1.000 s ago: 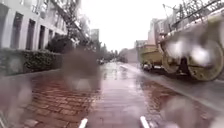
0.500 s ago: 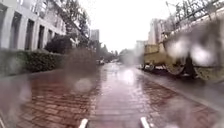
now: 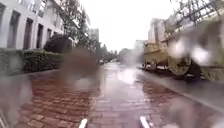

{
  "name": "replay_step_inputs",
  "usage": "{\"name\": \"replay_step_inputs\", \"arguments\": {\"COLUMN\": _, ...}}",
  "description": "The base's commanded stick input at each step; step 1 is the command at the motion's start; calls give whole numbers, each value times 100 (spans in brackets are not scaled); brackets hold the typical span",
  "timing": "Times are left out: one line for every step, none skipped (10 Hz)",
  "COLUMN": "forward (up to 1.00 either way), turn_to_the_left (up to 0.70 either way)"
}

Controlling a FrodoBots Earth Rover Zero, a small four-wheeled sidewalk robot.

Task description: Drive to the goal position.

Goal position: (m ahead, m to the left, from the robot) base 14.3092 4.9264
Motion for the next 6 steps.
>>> {"name": "replay_step_inputs", "arguments": {"forward": 70, "turn_to_the_left": 0}}
{"name": "replay_step_inputs", "arguments": {"forward": 70, "turn_to_the_left": 0}}
{"name": "replay_step_inputs", "arguments": {"forward": 70, "turn_to_the_left": 0}}
{"name": "replay_step_inputs", "arguments": {"forward": 70, "turn_to_the_left": 0}}
{"name": "replay_step_inputs", "arguments": {"forward": 70, "turn_to_the_left": 0}}
{"name": "replay_step_inputs", "arguments": {"forward": 70, "turn_to_the_left": 0}}
